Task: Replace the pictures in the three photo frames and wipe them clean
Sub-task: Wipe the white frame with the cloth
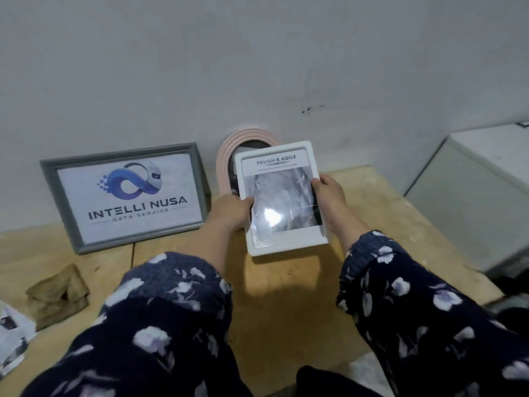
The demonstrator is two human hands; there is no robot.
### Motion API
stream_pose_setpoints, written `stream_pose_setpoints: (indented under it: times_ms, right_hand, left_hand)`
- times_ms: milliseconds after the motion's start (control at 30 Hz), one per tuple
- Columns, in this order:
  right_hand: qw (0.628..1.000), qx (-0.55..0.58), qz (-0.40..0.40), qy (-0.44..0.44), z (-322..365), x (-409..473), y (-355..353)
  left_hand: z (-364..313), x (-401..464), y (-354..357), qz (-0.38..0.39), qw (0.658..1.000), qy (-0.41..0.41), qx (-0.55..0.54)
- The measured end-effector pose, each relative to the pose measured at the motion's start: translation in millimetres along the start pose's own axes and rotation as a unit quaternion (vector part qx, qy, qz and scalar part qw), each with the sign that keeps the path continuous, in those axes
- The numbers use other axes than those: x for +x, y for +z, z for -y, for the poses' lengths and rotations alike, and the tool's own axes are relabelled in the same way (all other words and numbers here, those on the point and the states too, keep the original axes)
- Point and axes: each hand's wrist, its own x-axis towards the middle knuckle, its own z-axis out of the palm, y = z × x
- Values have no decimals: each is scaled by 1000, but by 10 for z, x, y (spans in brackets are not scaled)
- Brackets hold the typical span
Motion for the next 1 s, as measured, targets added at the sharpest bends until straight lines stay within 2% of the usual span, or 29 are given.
stream_pose_setpoints:
  times_ms: [33,133,300,400,567,800,1000]
  right_hand:
    - [1000,-1,-12,-9,21,89,-166]
    - [998,38,-48,-27,71,376,-656]
    - [992,104,-61,-35,68,811,-1265]
    - [993,101,-55,-36,-24,1060,-1464]
    - [992,116,-26,-31,-163,1380,-1568]
    - [996,83,14,-3,-297,1708,-1584]
    - [996,82,24,10,-615,1643,-1548]
  left_hand:
    - [-165,52,106,27,1000,-3,-7]
    - [-617,179,432,111,983,-36,-144]
    - [-1110,402,980,172,942,-8,-289]
    - [-1276,604,1271,151,922,-14,-356]
    - [-1384,897,1557,111,909,-31,-401]
    - [-1500,1047,1772,63,918,-16,-392]
    - [-1206,1063,1931,55,928,-18,-369]
